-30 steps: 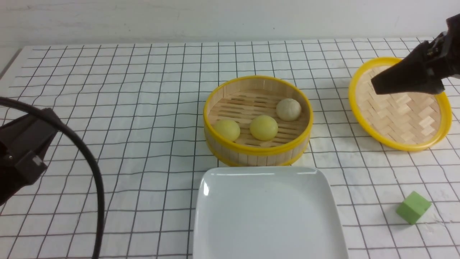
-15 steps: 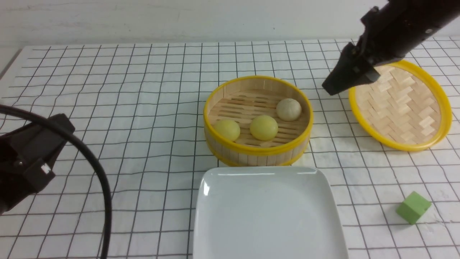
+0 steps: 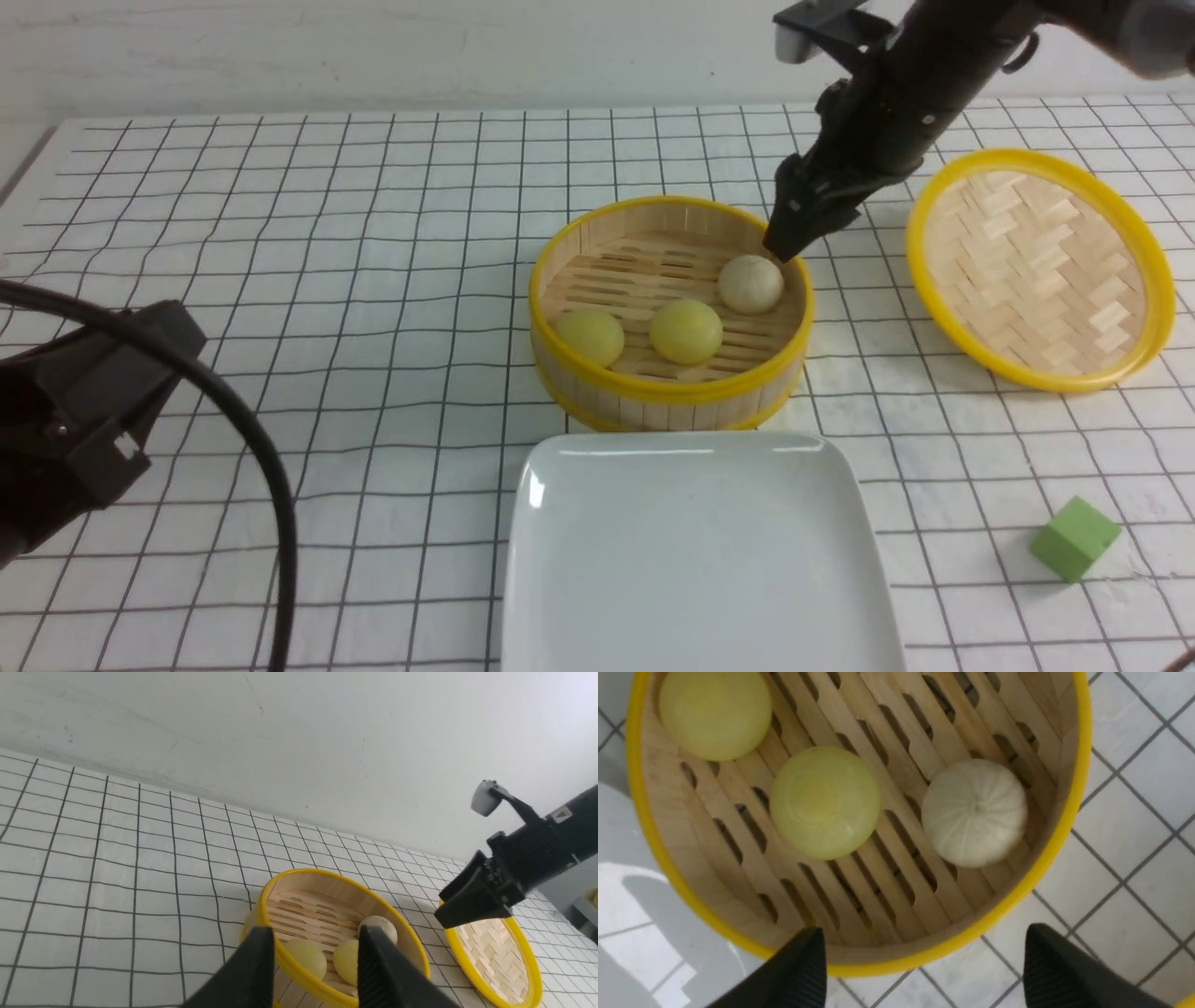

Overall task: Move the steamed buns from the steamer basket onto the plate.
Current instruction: Use the right arm to grab the steamed stuffed bun that is closest to it

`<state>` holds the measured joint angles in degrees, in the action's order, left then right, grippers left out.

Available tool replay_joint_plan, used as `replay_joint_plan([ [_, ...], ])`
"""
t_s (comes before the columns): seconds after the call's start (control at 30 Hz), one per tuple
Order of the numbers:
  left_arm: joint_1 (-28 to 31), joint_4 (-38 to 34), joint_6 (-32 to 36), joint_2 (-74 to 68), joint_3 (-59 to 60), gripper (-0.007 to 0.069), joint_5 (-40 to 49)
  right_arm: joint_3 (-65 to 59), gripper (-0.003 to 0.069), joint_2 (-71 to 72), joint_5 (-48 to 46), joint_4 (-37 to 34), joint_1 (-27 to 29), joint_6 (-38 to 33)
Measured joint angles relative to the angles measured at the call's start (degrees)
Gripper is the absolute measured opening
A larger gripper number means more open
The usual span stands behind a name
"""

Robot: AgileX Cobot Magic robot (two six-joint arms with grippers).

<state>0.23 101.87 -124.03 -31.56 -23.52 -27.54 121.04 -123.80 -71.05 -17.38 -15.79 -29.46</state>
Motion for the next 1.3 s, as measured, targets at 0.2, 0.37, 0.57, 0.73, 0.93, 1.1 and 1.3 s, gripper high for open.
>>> replay_joint_plan([
  [0.2, 0.0, 0.1, 0.0, 0.0, 0.0, 0.0283, -0.1, 6.5, 0.0529, -7.0, 0.1, 0.0, -0.1, -0.6],
  [0.37, 0.0, 0.2, 0.0, 0.0, 0.0, 0.0283, -0.2, 7.8, 0.0492, -9.4, 0.1, 0.8, -0.8, -1.1],
  [0.57, 0.0, 0.2, 0.0, 0.0, 0.0, 0.0283, -0.3, 7.8, 0.0484, -9.8, 0.4, 1.9, -2.0, -1.9],
  [0.73, 0.0, 0.2, 0.0, 0.0, 0.0, 0.0283, -0.3, 7.8, 0.0484, -9.8, 1.1, 3.5, -2.4, -2.1],
  [0.93, 0.0, 0.2, 0.0, 0.0, 0.0, 0.0283, -0.3, 7.8, 0.0484, -10.2, 3.2, 4.7, -2.4, -2.2],
  [1.1, 0.0, 0.2, 0.0, 0.0, 0.0, 0.0283, -0.3, 7.9, 0.0484, -11.8, 3.4, 5.0, -2.4, -2.2],
  [1.3, 0.0, 0.2, 0.0, 0.0, 0.0, 0.0283, -0.3, 7.9, 0.0426, -12.6, 4.2, 6.5, -3.0, -2.4],
])
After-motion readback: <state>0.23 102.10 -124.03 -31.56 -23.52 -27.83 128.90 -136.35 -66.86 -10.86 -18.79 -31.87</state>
